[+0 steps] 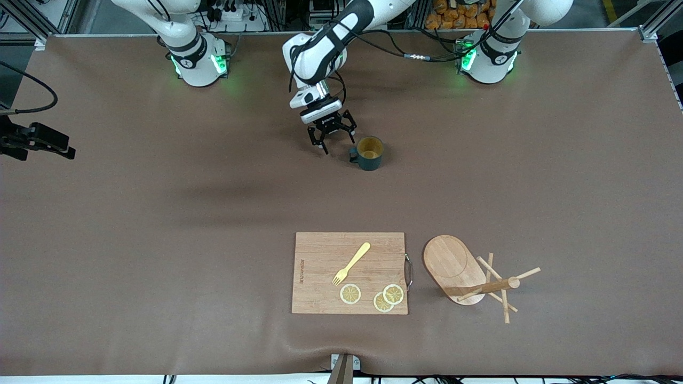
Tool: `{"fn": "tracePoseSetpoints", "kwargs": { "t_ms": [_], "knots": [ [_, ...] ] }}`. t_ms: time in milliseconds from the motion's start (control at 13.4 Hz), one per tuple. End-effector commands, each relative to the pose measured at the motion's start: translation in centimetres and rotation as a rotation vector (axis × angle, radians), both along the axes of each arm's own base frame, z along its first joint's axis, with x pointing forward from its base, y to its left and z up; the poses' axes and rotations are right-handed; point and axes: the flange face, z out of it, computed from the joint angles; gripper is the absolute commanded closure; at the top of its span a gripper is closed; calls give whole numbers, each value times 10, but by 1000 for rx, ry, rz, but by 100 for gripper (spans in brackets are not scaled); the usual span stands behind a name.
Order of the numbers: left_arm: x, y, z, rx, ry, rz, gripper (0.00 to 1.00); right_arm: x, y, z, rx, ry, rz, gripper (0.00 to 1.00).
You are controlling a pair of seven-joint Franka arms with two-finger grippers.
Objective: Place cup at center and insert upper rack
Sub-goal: 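Lower the left gripper and grasp the teal mug by its handle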
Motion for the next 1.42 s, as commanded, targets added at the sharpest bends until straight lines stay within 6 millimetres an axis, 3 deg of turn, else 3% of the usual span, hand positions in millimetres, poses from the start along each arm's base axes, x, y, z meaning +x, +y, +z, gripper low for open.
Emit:
{"fn": "tracePoseSetpoints", "kwargs": {
  "t_ms": [0,299,599,823,1198,1347],
  "knots": [
    [23,1,0,-22,-44,-36,0,-29,6,9,-20,-52,3,0],
    [35,3,-5,-20,-66,-69,0,-32,22,11,-35,-86,34,0],
    [49,8,-17,-5,-83,-87,0,-30,19,24,-28,-120,24,0],
    [48,11,-34,17,-77,-96,0,-26,15,27,-24,-129,18,0],
    [65,22,-40,42,-99,-72,1,-26,20,30,-22,-134,26,0],
    [69,20,-34,16,-114,-48,33,-26,20,30,-20,-131,26,0]
  ]
}}
